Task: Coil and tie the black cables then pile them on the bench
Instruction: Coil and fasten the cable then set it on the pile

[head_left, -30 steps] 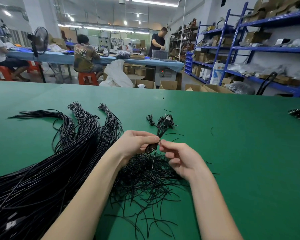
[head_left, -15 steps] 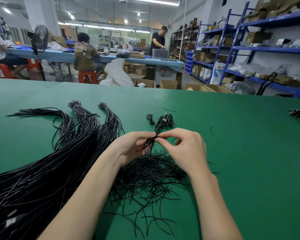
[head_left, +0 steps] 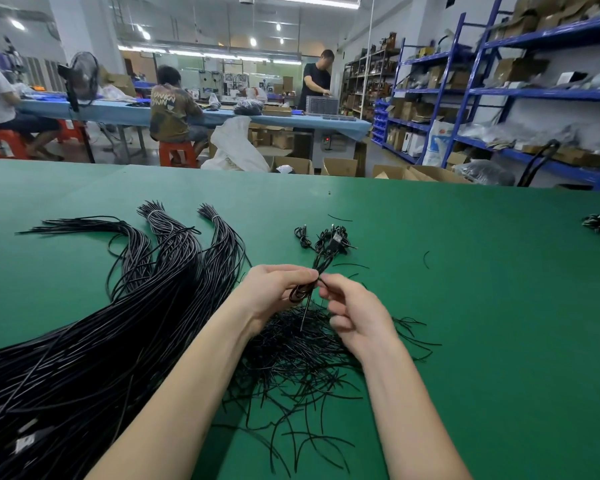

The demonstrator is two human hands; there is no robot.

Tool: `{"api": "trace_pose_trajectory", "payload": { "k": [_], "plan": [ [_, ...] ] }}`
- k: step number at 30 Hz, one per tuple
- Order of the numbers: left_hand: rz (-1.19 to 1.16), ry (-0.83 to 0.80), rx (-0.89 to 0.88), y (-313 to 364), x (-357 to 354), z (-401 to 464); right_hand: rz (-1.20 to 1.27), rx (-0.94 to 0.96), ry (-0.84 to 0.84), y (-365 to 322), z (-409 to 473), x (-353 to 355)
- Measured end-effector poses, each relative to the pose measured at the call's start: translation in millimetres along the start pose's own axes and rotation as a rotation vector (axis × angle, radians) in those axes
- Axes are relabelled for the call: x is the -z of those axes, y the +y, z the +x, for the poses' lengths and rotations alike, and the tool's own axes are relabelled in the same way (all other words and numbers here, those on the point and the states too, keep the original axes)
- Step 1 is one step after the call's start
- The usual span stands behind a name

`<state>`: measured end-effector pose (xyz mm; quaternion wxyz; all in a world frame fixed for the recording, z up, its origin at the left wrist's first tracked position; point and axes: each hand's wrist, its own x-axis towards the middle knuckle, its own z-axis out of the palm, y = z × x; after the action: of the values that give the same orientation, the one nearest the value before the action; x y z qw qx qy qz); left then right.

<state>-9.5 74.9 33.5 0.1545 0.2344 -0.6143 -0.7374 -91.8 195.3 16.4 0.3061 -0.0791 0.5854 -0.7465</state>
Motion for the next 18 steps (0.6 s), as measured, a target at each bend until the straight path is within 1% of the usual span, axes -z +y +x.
{"api": "trace_pose_trajectory", "payload": {
  "k": [1, 2, 4, 6, 8, 10, 14, 18],
  "plan": [
    [0.001, 0.002, 0.016, 0.6, 0.3, 0.2, 0.012, -0.057, -0.065, -1.9, 0.3, 4.1],
    [-0.016, -0.009, 0.046, 1.6, 0.6, 0.3, -0.056, -0.048, -0.106, -5.1, 0.4, 9.0],
    [-0.088, -0.055, 0.126, 4.6, 0.0, -0.1, -0.26, 0.056, -0.145, -15.4, -2.3, 19.8],
    [-0.162, -0.099, 0.192, 6.3, -0.5, -1.5, -0.377, 0.188, -0.186, -24.3, -6.0, 30.8],
    [-0.199, -0.144, 0.236, 7.2, -1.0, -4.2, -0.41, 0.319, -0.235, -28.1, -9.0, 39.3],
    [-0.206, -0.189, 0.263, 8.5, -1.5, -6.8, -0.418, 0.387, -0.271, -28.5, -11.5, 43.0],
    [-0.221, -0.237, 0.295, 10.2, -0.3, -9.4, -0.414, 0.407, -0.342, -30.1, -13.2, 45.9],
    [-0.211, -0.259, 0.315, 9.4, 0.6, -10.2, -0.448, 0.424, -0.378, -30.5, -13.1, 50.9]
  ]
}}
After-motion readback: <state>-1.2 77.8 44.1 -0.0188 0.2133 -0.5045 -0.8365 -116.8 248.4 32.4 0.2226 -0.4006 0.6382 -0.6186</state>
